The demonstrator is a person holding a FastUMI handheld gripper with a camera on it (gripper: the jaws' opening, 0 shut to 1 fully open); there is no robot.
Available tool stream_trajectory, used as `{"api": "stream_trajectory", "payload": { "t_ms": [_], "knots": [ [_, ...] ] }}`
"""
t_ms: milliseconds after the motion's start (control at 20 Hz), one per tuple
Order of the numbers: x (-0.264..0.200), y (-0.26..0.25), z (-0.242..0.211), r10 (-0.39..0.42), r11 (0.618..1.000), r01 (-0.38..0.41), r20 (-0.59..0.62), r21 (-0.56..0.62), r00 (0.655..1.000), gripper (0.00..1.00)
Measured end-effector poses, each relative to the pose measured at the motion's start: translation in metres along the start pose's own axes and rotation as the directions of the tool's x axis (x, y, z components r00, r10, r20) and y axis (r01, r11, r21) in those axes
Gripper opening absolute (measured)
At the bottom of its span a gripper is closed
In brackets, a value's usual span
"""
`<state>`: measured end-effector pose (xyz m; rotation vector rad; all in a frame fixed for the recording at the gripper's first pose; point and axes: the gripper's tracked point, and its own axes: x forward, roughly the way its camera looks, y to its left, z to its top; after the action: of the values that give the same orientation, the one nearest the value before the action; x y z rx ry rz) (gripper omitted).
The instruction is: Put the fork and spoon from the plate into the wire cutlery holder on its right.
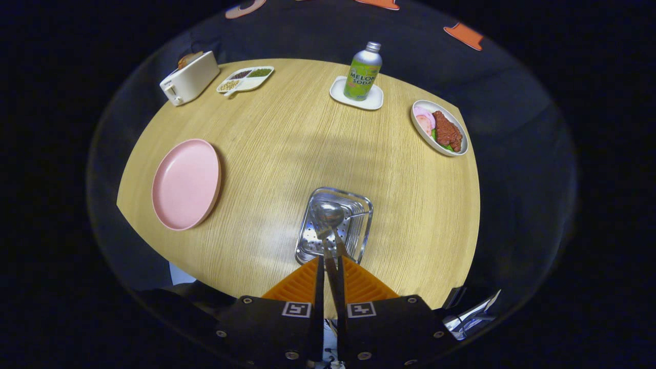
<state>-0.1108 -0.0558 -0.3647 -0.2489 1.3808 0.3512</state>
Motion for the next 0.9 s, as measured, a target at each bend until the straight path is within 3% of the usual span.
{"api": "stream_trajectory", "payload": {
  "t_ms": [150, 300, 550, 700, 900],
  "knots": [
    [-0.016, -0.002, 0.035, 0.002, 0.999, -0.011, 0.179, 0.051, 0.984, 0.12],
    [-0.049, -0.005, 0.072, -0.014, 0.997, -0.018, 0.377, 0.080, 0.926, 0.12],
    [-0.106, -0.011, 0.124, -0.078, 0.992, 0.001, 0.620, 0.123, 0.781, 0.12],
    [-0.148, -0.010, 0.151, -0.096, 0.989, -0.020, 0.736, 0.147, 0.671, 0.13],
    [-0.204, -0.016, 0.171, -0.171, 0.984, 0.050, 0.825, 0.171, 0.539, 0.27]
  ]
}}
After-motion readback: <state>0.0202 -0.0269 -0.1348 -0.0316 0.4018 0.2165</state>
